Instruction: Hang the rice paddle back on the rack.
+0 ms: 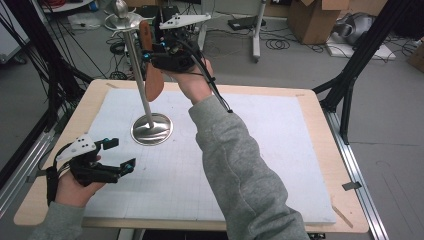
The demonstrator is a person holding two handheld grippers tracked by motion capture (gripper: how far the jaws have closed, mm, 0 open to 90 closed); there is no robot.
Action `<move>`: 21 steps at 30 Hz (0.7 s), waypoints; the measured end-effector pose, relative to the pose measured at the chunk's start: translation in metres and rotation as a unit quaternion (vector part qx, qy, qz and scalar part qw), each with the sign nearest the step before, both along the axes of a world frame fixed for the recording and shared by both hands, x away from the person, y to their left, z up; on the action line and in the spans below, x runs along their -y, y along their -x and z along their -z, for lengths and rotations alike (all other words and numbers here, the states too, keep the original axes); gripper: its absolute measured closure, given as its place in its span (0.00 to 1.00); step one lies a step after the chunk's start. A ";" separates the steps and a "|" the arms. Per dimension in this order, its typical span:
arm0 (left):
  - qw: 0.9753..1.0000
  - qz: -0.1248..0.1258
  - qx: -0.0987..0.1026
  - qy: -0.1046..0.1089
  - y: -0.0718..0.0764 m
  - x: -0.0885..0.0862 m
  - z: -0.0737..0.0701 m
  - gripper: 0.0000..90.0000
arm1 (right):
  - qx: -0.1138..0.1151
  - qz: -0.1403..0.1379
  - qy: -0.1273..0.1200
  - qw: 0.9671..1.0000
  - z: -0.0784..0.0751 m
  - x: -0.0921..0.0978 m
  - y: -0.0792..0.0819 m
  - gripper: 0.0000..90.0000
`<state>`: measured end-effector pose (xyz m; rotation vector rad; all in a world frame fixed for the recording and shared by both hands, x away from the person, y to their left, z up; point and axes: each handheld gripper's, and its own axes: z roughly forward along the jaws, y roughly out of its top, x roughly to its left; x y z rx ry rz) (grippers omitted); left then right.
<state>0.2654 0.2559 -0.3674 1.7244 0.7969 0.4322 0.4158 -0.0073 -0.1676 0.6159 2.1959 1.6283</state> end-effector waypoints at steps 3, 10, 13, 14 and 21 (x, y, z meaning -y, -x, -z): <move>1.000 -0.002 0.000 0.003 0.000 -0.002 0.000 0.04 | 0.003 0.004 0.004 1.000 0.001 -0.002 0.000 0.72; 1.000 -0.004 0.000 -0.008 0.000 -0.002 0.001 0.04 | 0.001 0.003 0.007 1.000 0.004 -0.006 -0.003 0.72; 1.000 -0.006 0.001 -0.010 0.000 -0.002 0.002 0.05 | 0.000 0.003 0.010 1.000 0.005 -0.008 -0.004 0.72; 1.000 -0.006 0.001 -0.009 0.000 -0.002 0.002 0.05 | 0.000 0.003 0.012 1.000 0.006 -0.008 -0.005 0.72; 1.000 -0.011 0.000 -0.009 0.001 -0.004 0.002 0.05 | -0.004 0.002 0.009 1.000 0.010 -0.009 -0.007 0.71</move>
